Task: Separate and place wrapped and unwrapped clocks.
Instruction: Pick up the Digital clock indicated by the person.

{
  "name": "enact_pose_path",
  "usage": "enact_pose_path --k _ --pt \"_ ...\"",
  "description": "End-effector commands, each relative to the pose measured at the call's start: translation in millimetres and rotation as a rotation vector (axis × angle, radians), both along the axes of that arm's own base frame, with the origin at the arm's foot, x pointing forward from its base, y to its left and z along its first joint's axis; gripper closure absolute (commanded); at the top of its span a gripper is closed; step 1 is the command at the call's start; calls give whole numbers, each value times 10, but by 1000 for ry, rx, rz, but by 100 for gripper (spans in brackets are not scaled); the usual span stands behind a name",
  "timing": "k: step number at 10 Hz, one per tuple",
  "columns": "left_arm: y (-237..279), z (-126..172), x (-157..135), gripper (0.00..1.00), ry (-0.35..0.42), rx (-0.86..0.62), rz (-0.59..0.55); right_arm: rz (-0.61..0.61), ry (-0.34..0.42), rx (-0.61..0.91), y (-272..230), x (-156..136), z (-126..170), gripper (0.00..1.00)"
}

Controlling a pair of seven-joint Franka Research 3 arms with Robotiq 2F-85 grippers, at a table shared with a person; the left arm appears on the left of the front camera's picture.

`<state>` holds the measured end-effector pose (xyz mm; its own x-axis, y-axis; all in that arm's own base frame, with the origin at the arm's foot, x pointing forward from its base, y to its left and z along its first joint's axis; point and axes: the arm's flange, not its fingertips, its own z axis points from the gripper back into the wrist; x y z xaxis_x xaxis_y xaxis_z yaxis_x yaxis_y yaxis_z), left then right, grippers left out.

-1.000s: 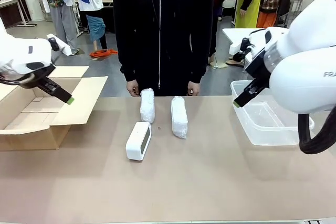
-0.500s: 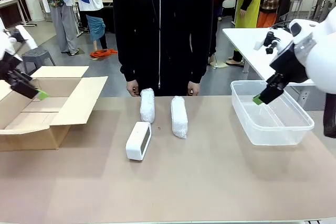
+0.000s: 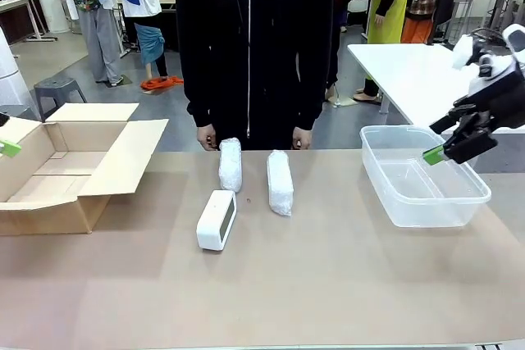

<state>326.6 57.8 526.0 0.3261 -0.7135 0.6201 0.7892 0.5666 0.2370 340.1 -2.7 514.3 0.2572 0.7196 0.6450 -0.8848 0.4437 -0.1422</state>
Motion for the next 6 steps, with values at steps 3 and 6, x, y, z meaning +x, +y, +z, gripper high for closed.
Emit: enact_pose_path --k 3,6 --pt "161 -529 -275 0 -106 -75 -84 175 -39 201 -449 207 18 0" --pt "331 -429 42 0 -151 -100 -135 234 -23 252 -492 511 -24 0"
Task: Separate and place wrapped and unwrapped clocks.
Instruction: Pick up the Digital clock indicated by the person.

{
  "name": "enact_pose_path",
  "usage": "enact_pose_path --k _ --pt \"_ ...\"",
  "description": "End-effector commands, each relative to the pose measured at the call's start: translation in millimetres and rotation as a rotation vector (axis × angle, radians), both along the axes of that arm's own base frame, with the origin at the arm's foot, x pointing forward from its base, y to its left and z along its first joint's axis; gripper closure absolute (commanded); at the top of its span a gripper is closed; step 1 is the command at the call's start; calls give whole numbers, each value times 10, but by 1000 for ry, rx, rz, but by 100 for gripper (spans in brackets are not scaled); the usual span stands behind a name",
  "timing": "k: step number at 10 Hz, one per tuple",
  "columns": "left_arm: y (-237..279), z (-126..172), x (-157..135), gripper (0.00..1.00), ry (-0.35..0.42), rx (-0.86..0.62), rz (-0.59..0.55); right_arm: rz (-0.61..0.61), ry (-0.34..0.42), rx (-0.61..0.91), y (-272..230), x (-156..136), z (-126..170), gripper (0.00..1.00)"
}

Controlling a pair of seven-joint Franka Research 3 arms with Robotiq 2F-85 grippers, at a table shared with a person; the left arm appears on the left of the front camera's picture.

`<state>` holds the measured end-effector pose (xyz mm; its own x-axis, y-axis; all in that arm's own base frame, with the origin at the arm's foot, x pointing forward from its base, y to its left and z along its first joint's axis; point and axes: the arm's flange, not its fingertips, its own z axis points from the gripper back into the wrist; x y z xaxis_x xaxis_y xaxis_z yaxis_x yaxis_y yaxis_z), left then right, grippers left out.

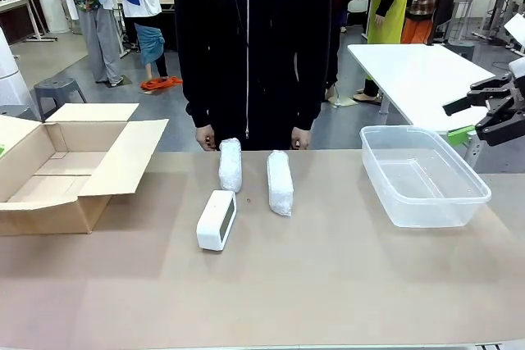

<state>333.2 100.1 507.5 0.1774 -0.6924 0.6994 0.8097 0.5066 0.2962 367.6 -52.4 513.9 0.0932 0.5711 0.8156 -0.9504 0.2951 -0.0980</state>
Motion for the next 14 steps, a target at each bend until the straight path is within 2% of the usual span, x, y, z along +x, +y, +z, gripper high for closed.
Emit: enact_pose_path --k 1,2,3,4,14 --pt "-66 -207 34 0 -23 -25 -48 63 23 -11 32 318 -26 0" --pt "-59 -185 88 0 -7 -24 -54 74 20 -13 60 385 -30 0" --pt "-1 -42 23 0 -6 -7 -19 72 17 -12 95 423 -27 0" --pt "-1 -42 23 0 -6 -7 -19 49 21 4 86 247 -51 0" --pt "-1 -42 23 0 -6 -7 -19 49 21 4 86 247 -51 0"
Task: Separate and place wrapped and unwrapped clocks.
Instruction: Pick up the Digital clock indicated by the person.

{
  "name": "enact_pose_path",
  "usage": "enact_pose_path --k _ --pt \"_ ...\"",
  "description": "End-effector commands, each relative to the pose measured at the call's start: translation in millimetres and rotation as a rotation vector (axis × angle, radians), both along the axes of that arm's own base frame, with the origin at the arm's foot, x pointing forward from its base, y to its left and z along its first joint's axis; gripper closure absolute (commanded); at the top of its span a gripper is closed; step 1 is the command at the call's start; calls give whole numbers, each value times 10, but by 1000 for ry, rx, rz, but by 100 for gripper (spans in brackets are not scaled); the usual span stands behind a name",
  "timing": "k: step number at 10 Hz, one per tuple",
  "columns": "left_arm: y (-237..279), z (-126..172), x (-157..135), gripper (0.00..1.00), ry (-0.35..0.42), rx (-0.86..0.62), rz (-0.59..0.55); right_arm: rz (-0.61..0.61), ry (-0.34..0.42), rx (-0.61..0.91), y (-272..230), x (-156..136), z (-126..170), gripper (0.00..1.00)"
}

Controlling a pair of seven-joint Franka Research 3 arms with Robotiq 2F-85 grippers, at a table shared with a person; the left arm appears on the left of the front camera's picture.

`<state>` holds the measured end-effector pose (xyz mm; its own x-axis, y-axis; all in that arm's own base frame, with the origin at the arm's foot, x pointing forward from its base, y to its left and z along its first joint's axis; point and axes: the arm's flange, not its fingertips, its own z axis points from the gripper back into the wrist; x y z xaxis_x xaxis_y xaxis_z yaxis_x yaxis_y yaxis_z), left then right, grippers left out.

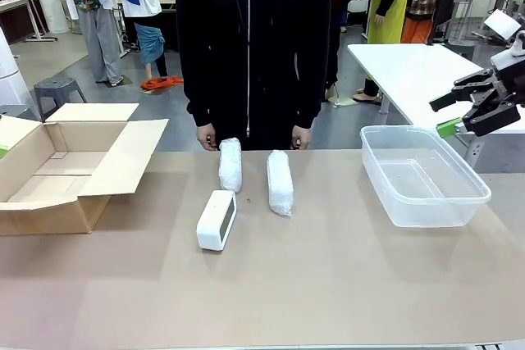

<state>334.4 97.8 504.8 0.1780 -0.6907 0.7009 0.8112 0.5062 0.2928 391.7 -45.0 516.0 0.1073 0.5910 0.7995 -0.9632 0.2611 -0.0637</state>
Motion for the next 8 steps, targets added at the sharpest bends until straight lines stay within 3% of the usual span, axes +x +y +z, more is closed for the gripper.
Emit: enact_pose_path --k 1,8 --pt "21 -15 11 0 -8 -4 -18 15 -20 25 12 6 -72 0" --pt "21 -15 11 0 -8 -4 -18 15 -20 25 12 6 -72 0"
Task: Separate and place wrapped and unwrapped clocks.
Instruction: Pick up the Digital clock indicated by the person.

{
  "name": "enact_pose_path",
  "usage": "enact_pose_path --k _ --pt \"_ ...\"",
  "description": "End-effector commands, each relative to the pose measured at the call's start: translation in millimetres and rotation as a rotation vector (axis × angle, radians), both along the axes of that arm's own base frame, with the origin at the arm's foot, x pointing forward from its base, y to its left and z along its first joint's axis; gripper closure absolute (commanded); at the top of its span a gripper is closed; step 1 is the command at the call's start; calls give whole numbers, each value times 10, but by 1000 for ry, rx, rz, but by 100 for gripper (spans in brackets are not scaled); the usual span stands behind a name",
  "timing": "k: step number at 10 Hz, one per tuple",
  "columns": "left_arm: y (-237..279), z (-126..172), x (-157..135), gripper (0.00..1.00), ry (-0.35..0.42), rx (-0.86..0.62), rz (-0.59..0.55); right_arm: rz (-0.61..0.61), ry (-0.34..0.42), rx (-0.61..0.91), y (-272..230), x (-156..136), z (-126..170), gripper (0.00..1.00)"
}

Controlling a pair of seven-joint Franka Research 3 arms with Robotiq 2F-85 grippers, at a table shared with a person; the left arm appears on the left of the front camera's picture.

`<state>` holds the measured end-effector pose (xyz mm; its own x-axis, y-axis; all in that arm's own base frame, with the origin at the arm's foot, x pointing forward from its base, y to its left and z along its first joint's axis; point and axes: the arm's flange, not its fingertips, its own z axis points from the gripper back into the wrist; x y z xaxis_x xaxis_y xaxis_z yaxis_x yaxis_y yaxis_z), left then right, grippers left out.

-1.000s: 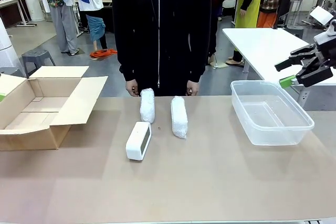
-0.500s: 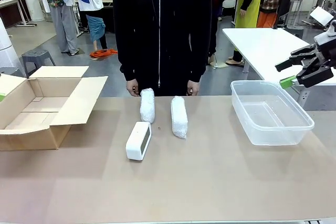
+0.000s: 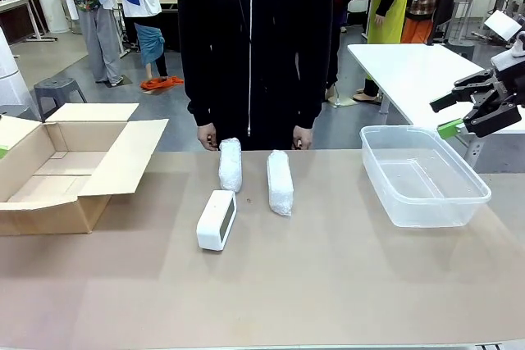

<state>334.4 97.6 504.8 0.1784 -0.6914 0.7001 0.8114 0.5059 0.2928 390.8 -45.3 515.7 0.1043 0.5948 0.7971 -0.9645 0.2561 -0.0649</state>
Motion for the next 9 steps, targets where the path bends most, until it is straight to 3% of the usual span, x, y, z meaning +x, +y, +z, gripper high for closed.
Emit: enact_pose_path --k 1,9 --pt "23 -15 11 0 -9 -5 -18 10 -20 29 15 15 -69 0" --pt "23 -15 11 0 -9 -5 -18 10 -20 29 15 15 -69 0"
